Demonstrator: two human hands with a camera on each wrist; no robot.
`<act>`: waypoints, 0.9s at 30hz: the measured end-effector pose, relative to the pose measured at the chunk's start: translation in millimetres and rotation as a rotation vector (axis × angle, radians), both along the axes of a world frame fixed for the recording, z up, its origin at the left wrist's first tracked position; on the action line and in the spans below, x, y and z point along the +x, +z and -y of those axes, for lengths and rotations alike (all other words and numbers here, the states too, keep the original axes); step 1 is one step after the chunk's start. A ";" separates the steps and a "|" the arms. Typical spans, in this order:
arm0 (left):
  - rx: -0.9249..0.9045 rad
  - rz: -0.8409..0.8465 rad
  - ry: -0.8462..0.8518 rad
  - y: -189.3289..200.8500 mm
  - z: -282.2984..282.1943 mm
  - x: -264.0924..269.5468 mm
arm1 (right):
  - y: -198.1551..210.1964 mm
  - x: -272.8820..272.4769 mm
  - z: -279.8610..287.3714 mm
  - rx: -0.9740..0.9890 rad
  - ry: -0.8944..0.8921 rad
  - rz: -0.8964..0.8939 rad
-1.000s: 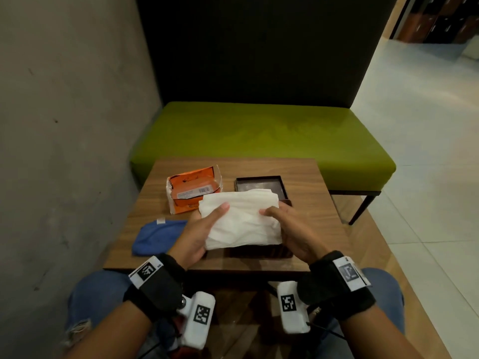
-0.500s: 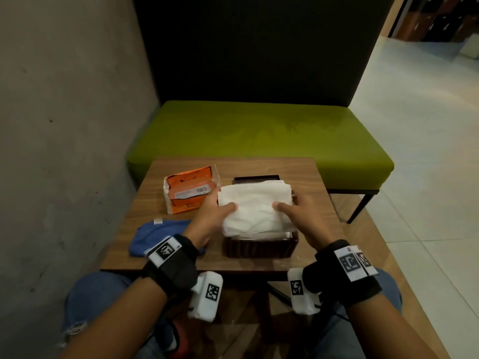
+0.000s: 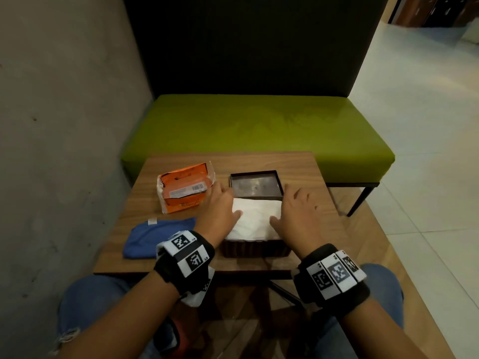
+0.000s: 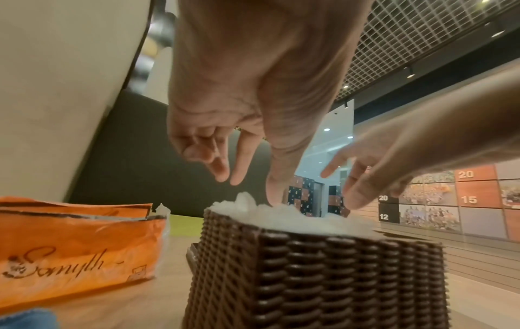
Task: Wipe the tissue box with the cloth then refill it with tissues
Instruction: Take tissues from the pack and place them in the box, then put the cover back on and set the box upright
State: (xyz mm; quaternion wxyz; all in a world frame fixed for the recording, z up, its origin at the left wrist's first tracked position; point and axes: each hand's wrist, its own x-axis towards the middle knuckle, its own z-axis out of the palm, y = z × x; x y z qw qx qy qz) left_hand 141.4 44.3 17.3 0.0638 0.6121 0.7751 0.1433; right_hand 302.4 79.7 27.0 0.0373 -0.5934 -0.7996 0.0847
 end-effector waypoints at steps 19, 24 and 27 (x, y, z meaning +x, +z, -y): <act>0.080 0.638 0.005 -10.3 -39.5 -58.0 | -27.0 -14.7 18.1 -0.249 0.500 0.016; -0.323 0.340 -0.190 -33.9 -68.6 -67.5 | -41.5 -3.6 15.1 -0.222 0.500 0.049; -0.436 0.243 -0.230 -49.7 -80.2 -69.2 | -44.3 2.5 9.3 -0.229 0.493 0.069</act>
